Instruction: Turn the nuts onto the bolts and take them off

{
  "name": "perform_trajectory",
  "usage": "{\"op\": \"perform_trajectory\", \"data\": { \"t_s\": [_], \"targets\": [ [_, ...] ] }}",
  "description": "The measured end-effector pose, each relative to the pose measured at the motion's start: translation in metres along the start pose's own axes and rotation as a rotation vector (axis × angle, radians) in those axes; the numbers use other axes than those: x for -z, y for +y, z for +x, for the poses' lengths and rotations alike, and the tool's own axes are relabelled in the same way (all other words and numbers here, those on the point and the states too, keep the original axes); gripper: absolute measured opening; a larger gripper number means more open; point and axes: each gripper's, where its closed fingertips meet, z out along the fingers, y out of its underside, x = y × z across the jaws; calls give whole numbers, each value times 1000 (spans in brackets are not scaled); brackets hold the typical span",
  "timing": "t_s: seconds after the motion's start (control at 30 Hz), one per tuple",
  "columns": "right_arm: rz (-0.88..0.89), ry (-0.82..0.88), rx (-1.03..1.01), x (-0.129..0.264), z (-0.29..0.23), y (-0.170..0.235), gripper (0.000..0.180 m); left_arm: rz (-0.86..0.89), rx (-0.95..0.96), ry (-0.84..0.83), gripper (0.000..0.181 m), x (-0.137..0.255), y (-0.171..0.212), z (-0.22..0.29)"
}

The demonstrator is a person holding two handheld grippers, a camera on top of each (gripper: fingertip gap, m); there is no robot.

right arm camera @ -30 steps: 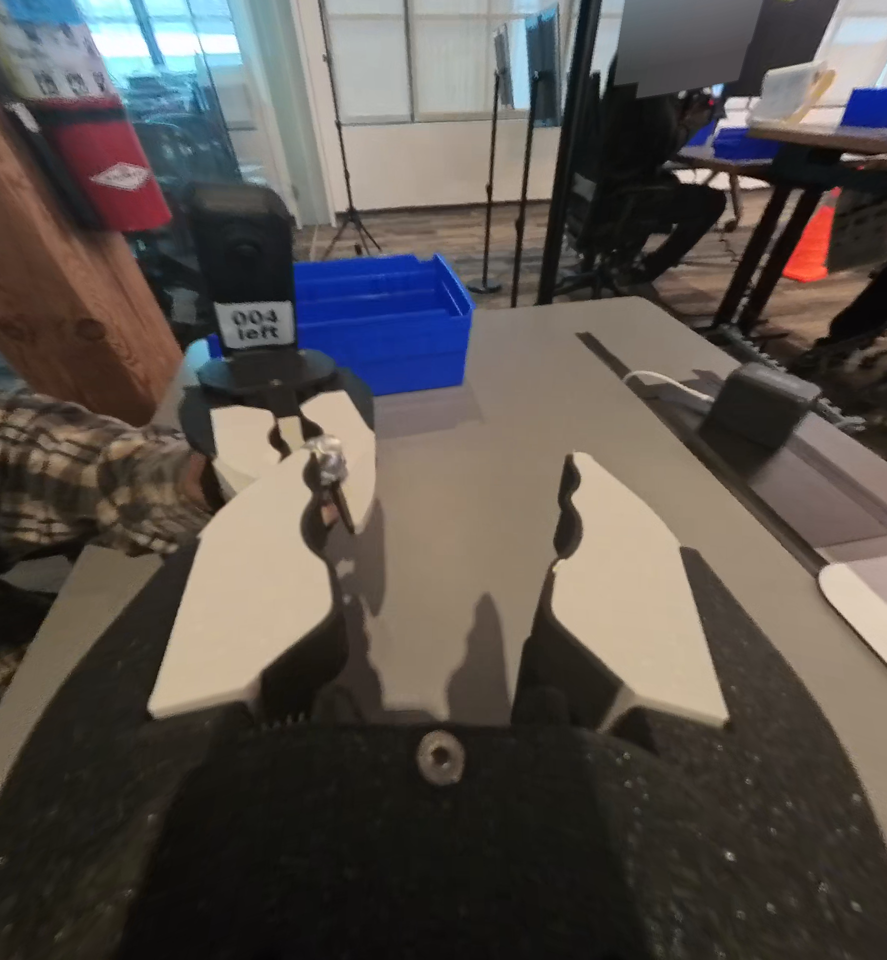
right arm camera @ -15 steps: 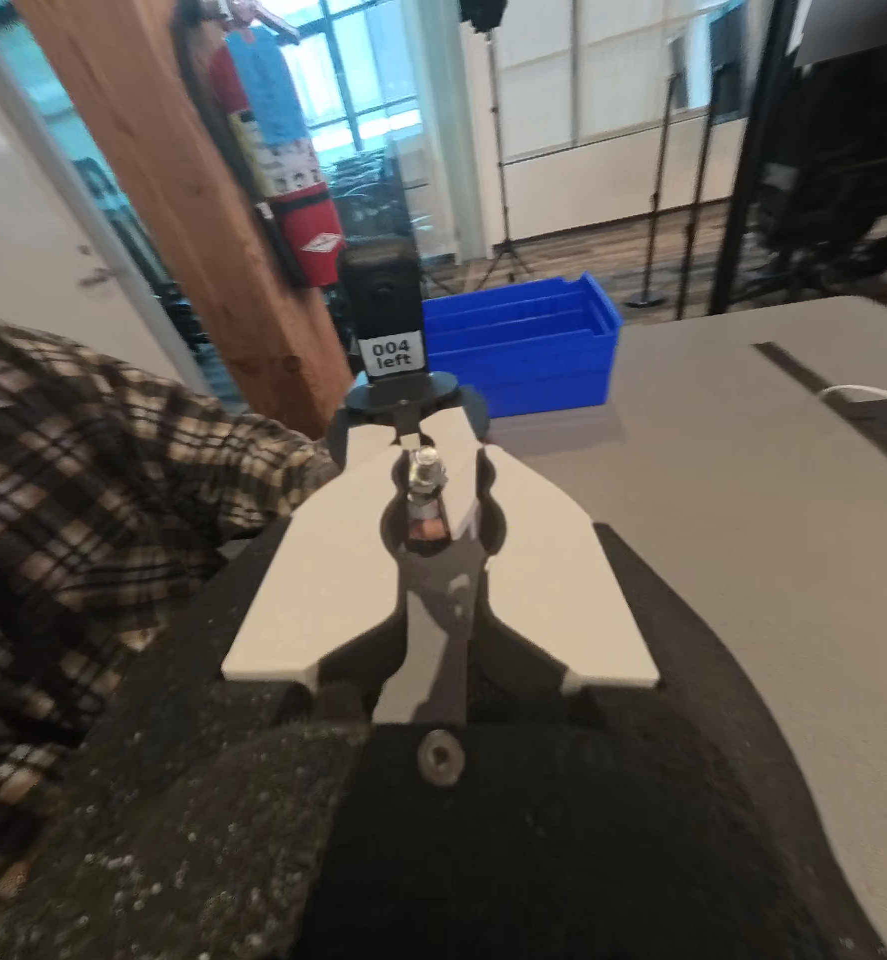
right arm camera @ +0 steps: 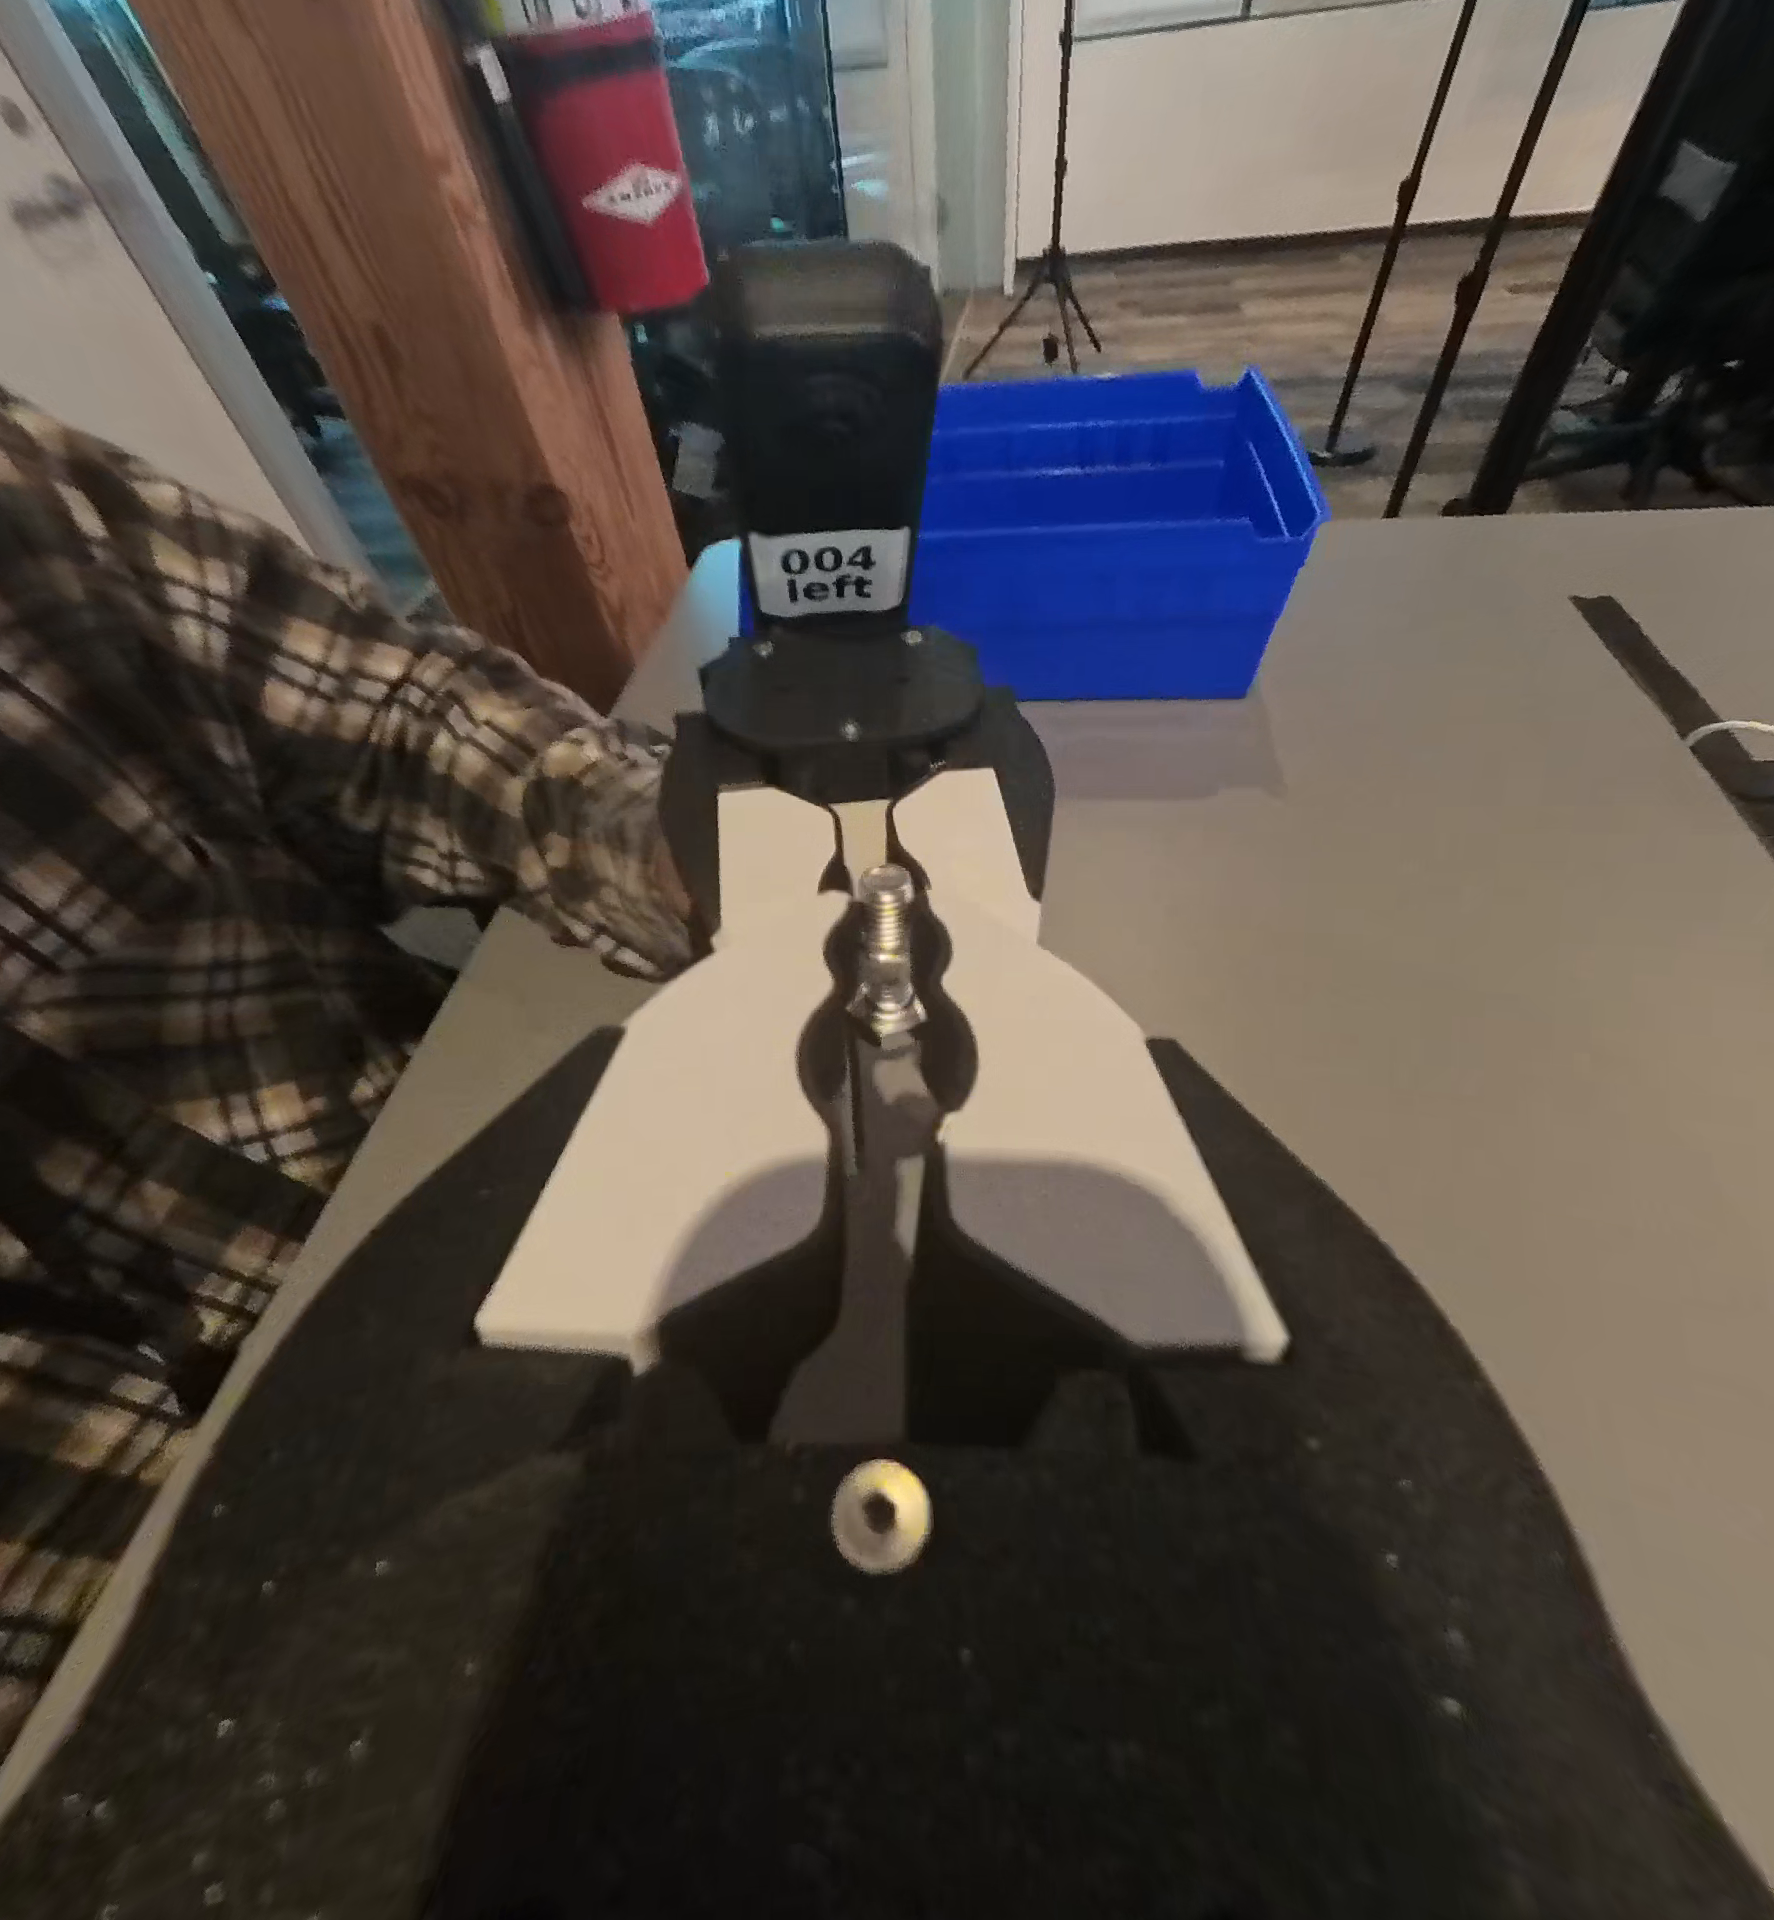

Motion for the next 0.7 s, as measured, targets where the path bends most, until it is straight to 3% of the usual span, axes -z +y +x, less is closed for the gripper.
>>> {"op": "perform_trajectory", "data": {
  "t_s": [0.23,0.7],
  "targets": [
    [27,4,-15,5,2,-3,8,-9,-12,-10,24,0,0,-1],
    [49,-12,-18,5,1,-5,8,4,-13,-10,18,2,-3,-1]
  ]
}}
